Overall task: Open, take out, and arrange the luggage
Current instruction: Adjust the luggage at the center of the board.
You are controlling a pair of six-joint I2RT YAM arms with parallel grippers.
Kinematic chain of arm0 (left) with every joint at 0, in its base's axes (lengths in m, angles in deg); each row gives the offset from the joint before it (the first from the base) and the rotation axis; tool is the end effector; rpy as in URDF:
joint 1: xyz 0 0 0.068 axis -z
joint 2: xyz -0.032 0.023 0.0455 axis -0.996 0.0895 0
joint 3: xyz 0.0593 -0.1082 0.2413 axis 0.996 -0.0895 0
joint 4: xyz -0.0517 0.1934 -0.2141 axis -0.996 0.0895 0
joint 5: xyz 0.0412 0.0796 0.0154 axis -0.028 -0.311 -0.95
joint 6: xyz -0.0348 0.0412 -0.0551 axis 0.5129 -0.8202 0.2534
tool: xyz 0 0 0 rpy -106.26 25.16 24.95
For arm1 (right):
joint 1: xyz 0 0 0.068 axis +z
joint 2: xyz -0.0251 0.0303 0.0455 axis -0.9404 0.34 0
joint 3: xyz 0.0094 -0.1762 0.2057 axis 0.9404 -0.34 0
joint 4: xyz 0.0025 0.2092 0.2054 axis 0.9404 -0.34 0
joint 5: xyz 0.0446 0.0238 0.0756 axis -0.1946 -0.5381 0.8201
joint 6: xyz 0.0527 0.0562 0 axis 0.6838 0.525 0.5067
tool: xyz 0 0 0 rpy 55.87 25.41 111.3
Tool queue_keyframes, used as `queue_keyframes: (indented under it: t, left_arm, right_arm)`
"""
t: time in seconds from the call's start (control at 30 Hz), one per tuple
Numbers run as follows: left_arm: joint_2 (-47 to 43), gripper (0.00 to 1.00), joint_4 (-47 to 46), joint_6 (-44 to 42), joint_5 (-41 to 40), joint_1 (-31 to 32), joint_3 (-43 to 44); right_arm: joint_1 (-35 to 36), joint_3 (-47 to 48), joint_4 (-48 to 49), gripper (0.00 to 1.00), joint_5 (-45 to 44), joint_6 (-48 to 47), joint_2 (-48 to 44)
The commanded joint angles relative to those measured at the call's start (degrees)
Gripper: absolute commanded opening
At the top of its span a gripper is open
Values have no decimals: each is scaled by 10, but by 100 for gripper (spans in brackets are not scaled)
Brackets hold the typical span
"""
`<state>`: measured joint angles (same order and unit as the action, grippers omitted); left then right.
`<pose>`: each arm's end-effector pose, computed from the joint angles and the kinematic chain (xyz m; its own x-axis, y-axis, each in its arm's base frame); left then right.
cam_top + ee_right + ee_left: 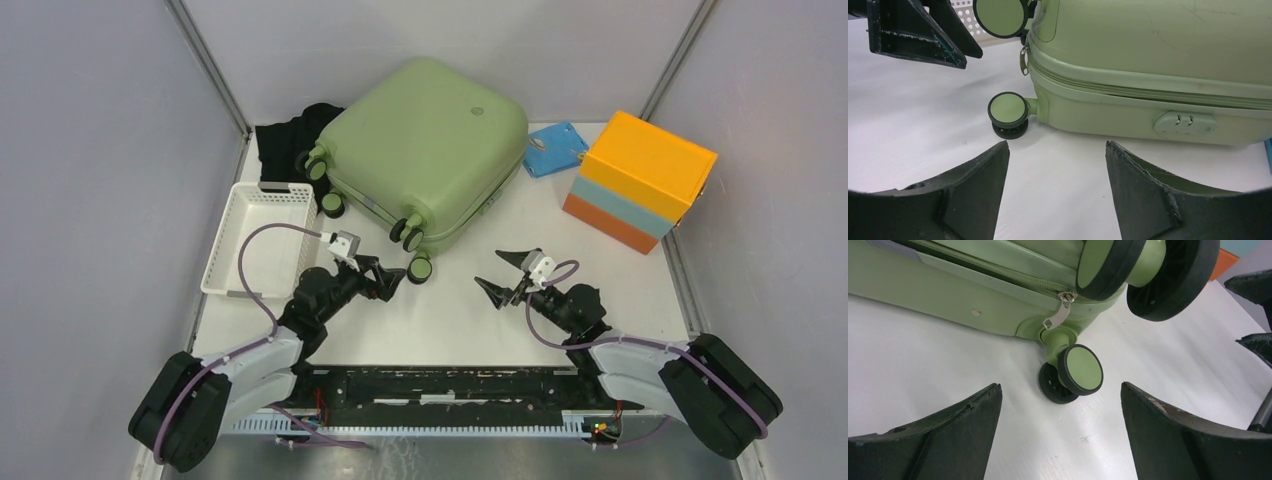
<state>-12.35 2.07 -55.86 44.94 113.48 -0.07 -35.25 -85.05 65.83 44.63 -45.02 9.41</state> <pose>0.2013 -0.1217 0.1388 -0.3139 -0.1937 -0.9295 0.5389 0.7696 -0.3424 0.1684 0.1407 0.1450 0.1283 0.0318 -0.9912 -0.7793 0.6214 -0.0809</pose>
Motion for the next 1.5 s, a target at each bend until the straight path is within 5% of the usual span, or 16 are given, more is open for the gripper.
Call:
queue_keyframes:
  t: [0.0,0.87,1.13,1.33,1.47]
  left_arm:
    - [31,92,-68,-35,52,2,24]
    - [330,62,-426,-38,-70,32,60]
    - [356,57,-433,-31,-90,36,75]
    - [370,38,-417,-22,-69,36,94]
    - [372,35,-415,-21,-72,36,89]
  right_arm:
    - [2,-96,49,76,7,9,-9]
    - [1,-116,99,77,4,23,14]
    - [2,-119,98,77,3,21,8]
    - [2,-119,94,77,1,20,3]
    - [2,-120,92,78,-1,19,0]
